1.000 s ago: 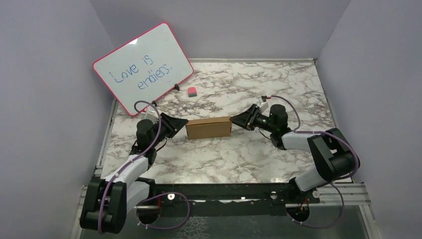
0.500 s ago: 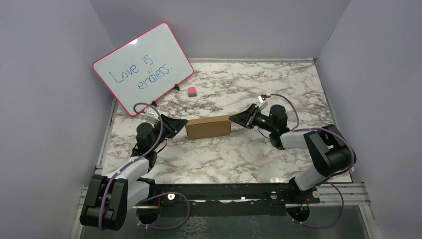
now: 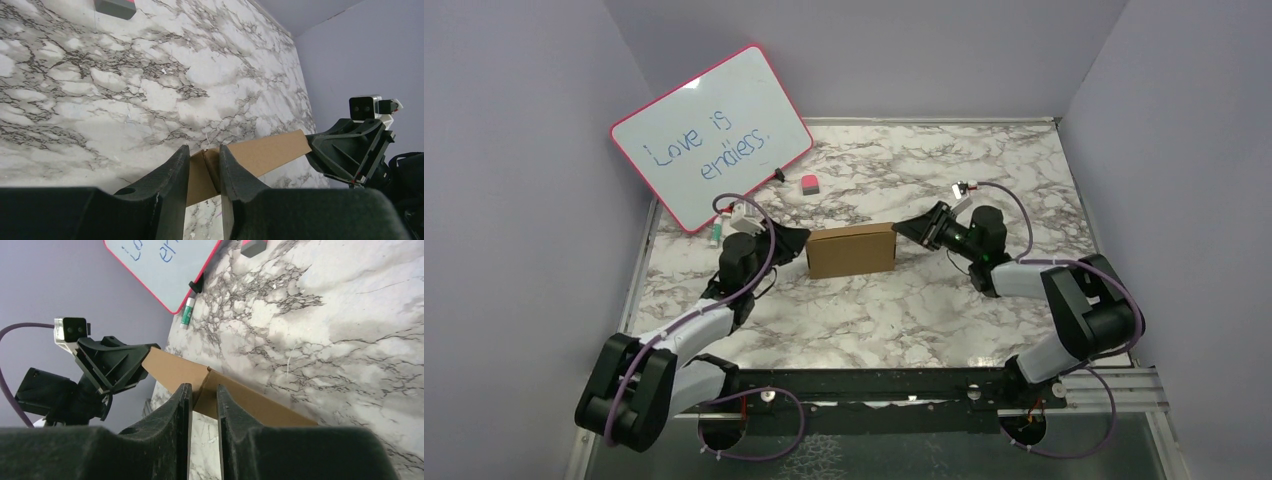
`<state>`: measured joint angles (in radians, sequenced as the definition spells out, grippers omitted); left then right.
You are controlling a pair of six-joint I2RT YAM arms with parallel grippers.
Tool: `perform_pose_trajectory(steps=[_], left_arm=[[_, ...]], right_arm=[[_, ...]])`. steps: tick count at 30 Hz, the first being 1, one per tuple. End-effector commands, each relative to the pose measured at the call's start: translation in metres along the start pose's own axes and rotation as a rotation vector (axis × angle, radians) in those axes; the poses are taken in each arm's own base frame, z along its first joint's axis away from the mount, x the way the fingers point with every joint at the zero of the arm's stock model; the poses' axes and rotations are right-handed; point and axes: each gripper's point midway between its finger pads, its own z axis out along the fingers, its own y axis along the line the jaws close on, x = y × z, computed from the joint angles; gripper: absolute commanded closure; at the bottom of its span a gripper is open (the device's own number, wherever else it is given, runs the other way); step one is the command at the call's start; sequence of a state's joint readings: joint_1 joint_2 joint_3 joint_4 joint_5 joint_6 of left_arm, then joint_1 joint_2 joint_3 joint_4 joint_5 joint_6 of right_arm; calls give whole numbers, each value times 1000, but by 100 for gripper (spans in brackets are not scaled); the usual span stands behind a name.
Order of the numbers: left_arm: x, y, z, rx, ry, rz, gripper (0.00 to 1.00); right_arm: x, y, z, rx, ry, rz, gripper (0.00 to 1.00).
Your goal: Fold the paper box
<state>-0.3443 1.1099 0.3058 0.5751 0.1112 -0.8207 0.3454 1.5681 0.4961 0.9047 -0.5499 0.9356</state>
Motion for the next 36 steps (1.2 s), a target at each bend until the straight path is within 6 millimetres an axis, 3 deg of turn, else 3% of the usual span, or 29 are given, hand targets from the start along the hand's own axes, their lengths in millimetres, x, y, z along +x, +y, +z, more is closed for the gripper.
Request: perform_pose_trajectory(steps=[1, 6, 11, 17, 25, 27, 29, 33, 36], left_arm=[[83, 72, -24, -244, 274, 32, 96], [87, 71, -27, -227, 281, -2, 98], [95, 93, -43, -315, 291, 16, 98], [98, 103, -61, -369, 247, -72, 100], [94, 112, -64, -424, 270, 19, 100], [89, 103, -60, -387, 256, 22, 100], [80, 82, -52, -303, 223, -16, 98], [60, 36, -41, -139, 181, -120, 84], [46, 14, -38, -58, 162, -189, 77]], right_arm=[[48, -71, -27, 282, 148, 86, 83], [46, -68, -30, 269, 159, 67, 83], [52, -67, -32, 249, 181, 44, 82], [52, -64, -34, 240, 180, 30, 82], [48, -58, -34, 222, 169, 15, 81], [47, -55, -33, 206, 170, 15, 81], [44, -51, -31, 195, 165, 18, 80], [36, -46, -26, 188, 151, 20, 80], [32, -45, -23, 187, 148, 25, 80]])
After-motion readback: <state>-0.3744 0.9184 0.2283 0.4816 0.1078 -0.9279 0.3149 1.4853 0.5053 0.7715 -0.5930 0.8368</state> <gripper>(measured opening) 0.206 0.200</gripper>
